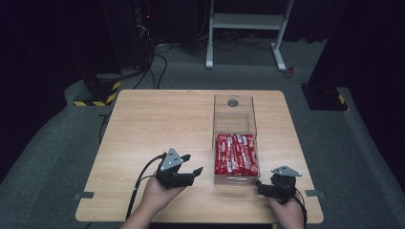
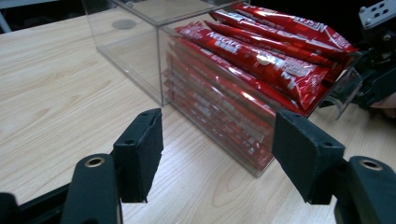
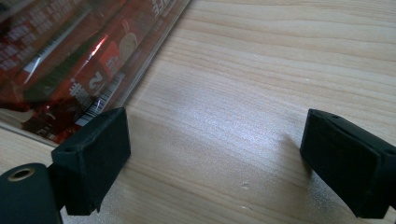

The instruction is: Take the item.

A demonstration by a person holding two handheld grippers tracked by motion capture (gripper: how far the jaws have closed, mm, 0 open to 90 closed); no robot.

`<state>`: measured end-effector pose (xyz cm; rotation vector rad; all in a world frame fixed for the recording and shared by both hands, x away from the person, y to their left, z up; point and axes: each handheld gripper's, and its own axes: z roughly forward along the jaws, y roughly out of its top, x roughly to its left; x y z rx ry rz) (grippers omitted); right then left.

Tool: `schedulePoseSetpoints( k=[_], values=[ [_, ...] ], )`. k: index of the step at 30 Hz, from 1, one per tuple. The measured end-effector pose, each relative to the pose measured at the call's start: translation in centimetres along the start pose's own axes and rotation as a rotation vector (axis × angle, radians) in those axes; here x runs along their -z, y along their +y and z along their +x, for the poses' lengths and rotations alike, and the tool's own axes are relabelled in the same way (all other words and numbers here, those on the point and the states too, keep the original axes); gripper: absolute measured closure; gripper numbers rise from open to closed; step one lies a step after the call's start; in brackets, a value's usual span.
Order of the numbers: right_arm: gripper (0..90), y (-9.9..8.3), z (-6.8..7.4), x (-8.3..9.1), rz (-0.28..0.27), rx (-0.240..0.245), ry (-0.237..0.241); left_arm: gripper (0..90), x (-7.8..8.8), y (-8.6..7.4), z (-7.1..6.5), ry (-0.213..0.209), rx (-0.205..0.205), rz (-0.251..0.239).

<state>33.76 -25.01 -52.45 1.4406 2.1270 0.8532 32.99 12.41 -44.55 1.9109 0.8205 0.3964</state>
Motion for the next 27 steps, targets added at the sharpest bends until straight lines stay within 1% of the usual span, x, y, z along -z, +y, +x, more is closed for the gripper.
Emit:
schedulePoseSetpoints(
  k=[4,6,7,10,11,12,13,17,18,21,24,27],
  values=[
    [8.6,-0.1,0.1,0.1,-0.001,-0.004,0.004,35.5,-0.5,0.4,-0.5,-0.026,0.003,-0.004],
    [9.7,-0.1,0.0,0.1,0.0,0.003,0.006,35.6,-0.7,0.6,-0.7,-0.03,-0.008,0.0],
    [10.5,-0.1,-0.1,0.3,0.006,-0.003,0.008,35.7,-0.9,0.7,-0.9,-0.034,-0.012,0.0],
    [12.3,-0.1,-0.2,0.5,0.004,-0.001,-0.002,36.0,-1.2,1.0,-1.2,-0.043,-0.014,0.0],
    [12.5,-0.1,-0.2,0.5,0.0,0.003,-0.005,36.1,-1.5,1.1,-1.7,-0.047,0.032,-0.031],
    [12.5,-0.1,-0.3,0.6,-0.003,0.013,-0.009,36.2,-1.6,1.2,-1.7,-0.05,0.024,-0.027],
    [12.6,-0.1,-0.3,0.7,-0.002,0.011,-0.012,36.2,-1.5,1.3,-1.5,-0.051,-0.023,0.001],
    [13.0,-0.2,-0.4,0.7,0.001,0.001,-0.01,36.6,-1.9,1.6,-1.8,-0.064,-0.019,-0.004],
    [12.8,-0.2,-0.5,0.6,0.003,0.008,-0.01,37.0,-2.0,1.6,-1.9,-0.07,-0.012,-0.007],
    [12.7,-0.3,-0.6,0.5,0.005,0.0,0.0,37.5,-2.2,1.7,-2.0,-0.076,-0.008,-0.008],
    [12.6,-0.4,-0.6,0.5,-0.004,0.006,0.004,38.0,-2.4,1.9,-2.1,-0.081,-0.001,-0.012],
    [12.6,-0.4,-0.5,0.5,-0.008,0.004,0.008,38.3,-2.6,2.1,-2.3,-0.081,-0.013,-0.011]
  ],
)
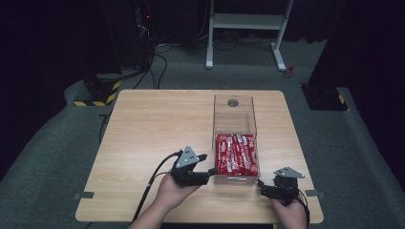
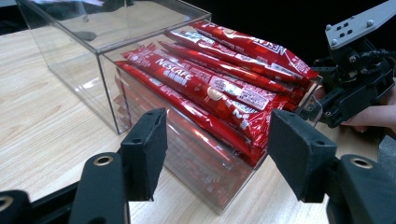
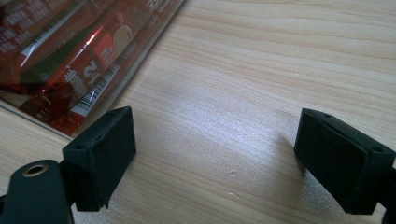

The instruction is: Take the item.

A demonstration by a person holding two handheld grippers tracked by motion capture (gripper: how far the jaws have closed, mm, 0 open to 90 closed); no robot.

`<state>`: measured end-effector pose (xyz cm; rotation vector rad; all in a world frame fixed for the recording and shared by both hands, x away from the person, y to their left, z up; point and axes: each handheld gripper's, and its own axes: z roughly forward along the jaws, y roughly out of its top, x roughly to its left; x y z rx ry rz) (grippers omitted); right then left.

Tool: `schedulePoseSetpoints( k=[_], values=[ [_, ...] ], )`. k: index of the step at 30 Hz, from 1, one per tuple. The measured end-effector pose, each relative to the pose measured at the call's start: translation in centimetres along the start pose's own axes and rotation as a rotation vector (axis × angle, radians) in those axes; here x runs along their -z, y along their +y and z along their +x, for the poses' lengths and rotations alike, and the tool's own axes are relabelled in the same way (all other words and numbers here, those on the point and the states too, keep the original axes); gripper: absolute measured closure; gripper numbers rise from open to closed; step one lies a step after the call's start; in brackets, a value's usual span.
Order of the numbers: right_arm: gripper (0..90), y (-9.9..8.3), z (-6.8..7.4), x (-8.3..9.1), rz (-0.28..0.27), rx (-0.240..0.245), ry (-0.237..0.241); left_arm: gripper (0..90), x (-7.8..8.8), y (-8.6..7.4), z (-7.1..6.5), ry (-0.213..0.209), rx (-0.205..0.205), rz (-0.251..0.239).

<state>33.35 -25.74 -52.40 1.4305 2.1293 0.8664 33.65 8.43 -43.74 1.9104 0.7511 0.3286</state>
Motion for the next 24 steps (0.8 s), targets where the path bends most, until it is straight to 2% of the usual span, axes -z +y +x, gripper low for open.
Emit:
schedulePoseSetpoints(
  k=[14,17,22,24],
  values=[
    [12.5,0.0,0.0,-0.1,-0.004,0.007,0.004,44.1,-1.6,0.9,-0.7,-0.002,-0.007,0.0],
    [12.5,0.0,0.0,-0.1,-0.003,0.007,0.004,46.1,-2.0,1.0,-0.8,-0.004,0.005,-0.006],
    [12.5,0.1,0.0,-0.1,-0.003,0.006,0.005,55.8,-2.8,0.9,-1.0,0.02,0.003,0.011],
    [12.5,0.1,0.0,-0.1,-0.001,0.005,0.006,59.6,-3.1,0.9,-1.2,0.036,-0.009,0.014]
  ],
)
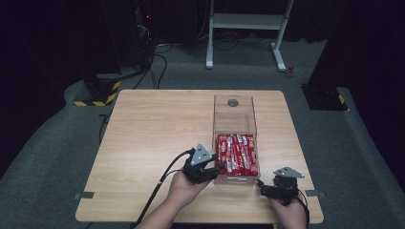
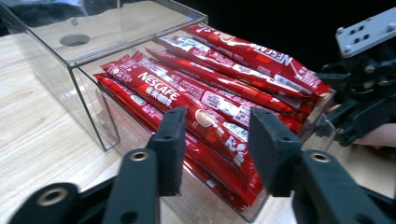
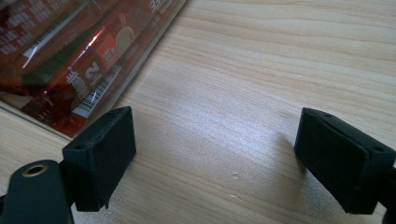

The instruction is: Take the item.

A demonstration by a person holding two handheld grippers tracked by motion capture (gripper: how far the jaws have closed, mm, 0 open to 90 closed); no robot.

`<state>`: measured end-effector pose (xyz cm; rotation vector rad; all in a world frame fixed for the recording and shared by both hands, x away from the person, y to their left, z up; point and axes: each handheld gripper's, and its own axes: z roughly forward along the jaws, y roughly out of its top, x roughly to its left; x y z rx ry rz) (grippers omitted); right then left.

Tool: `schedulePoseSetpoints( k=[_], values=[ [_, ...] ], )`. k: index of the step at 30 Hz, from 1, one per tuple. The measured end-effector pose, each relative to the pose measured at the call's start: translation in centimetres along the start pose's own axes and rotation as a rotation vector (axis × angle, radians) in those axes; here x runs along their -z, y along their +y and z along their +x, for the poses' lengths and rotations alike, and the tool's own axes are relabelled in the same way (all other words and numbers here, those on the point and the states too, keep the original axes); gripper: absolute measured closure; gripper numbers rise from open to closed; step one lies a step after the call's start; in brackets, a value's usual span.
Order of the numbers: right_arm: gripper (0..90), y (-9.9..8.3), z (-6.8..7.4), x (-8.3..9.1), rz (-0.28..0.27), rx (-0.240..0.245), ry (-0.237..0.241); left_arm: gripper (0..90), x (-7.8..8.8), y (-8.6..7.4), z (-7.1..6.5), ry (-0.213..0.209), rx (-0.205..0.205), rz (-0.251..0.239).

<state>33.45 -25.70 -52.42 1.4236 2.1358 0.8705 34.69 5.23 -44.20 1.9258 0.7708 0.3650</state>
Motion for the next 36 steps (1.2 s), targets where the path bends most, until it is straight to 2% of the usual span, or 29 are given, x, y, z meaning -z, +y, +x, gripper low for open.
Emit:
schedulePoseSetpoints(
  k=[12,22,28,31,36],
  values=[
    [12.5,0.0,0.0,0.0,0.001,0.0,0.002,63.8,-0.8,-0.2,-0.3,0.014,0.008,0.014],
    [12.6,0.0,0.0,0.0,0.001,0.001,0.003,72.5,-1.2,-0.7,-0.5,0.004,0.039,0.016],
    [12.6,0.1,0.0,-0.1,0.001,0.002,0.003,80.8,-1.2,-0.9,-0.5,0.0,0.057,0.017],
    [12.6,0.1,0.0,-0.1,0.001,0.004,0.004,87.5,-1.1,-1.1,-0.5,0.001,0.052,0.015],
    [12.8,0.1,0.1,-0.1,0.001,0.005,0.004,89.6,-1.1,-1.1,-0.5,-0.002,0.055,0.009]
  ],
)
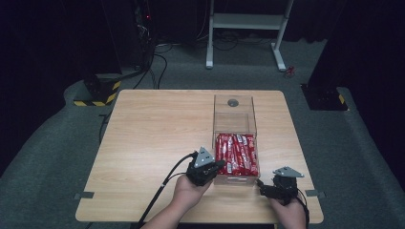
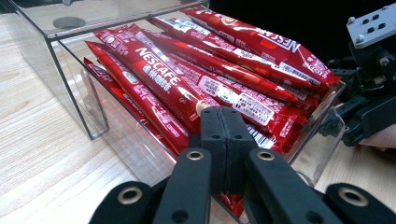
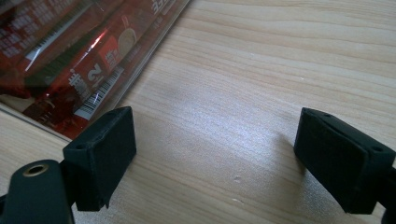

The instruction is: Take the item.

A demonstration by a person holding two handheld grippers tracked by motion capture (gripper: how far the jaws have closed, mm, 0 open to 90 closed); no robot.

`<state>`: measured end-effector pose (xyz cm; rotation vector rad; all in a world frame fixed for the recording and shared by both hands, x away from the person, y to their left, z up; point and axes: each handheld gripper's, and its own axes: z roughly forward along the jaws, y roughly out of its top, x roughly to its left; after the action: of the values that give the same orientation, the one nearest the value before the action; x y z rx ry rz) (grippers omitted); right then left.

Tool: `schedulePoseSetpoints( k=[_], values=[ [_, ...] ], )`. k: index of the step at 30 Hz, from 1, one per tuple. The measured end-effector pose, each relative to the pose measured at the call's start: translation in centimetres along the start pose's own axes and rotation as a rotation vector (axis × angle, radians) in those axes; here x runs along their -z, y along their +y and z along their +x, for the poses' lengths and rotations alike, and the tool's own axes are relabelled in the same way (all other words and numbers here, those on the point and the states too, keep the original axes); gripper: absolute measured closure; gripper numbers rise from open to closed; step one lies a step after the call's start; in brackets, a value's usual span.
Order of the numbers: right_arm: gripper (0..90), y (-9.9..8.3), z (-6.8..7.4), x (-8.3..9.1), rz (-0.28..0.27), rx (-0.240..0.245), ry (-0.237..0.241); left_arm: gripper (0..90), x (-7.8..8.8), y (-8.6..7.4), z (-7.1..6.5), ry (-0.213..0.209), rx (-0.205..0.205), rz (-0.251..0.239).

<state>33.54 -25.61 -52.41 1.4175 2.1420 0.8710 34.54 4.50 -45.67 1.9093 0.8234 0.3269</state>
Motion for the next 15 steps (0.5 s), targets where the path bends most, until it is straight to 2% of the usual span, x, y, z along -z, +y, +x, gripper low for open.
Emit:
schedulePoseSetpoints(
  k=[15],
  values=[
    [13.1,-0.04,-0.01,0.03,-0.004,0.008,0.002,90.0,0.66,0.06,-0.14,-0.012,0.005,-0.035]
  ],
)
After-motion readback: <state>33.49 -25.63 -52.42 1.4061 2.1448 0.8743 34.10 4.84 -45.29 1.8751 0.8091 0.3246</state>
